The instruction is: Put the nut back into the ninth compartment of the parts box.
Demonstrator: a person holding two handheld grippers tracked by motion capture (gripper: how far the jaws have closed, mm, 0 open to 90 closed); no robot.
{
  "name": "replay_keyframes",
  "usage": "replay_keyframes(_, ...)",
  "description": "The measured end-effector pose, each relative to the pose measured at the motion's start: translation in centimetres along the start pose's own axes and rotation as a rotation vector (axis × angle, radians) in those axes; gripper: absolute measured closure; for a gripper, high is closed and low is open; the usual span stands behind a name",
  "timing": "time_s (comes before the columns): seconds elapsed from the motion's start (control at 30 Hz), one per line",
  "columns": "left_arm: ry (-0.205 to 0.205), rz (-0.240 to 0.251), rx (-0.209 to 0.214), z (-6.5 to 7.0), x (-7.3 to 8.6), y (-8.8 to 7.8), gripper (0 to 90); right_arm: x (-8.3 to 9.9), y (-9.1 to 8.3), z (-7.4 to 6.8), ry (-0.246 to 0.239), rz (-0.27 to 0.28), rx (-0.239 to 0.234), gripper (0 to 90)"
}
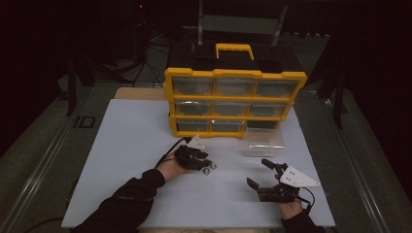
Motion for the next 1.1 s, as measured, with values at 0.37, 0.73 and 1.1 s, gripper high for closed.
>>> replay_keyframes(0.37,0.018,-0.012,-0.001,0.1,0.3,0.4,65.3,0.0,0.0,0.0,-0.001,-0.003,0.001,12.9)
replay_keyframes(0.73,-0.007,0.019,-0.035,-0.9,-0.7,-0.9,67.0,0.1,0.0,0.0,0.004,-0.005,0.003,12.9)
replay_keyframes(1.1,0.029,0.16,-0.02,-0.3,-6.7,-5.5,67.0,0.1,0.0,0.0,0.004,-0.003,0.001,12.9)
Point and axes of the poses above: each handheld gripper's, and its own axes: y roughly forward along the jaws, x roughly out of its underside, z roughly to its right, the point moved 10 cm from there along y, roughly forward along the jaws, and after that the axes turned 5 degrees about -z, right-handed, at the moved point
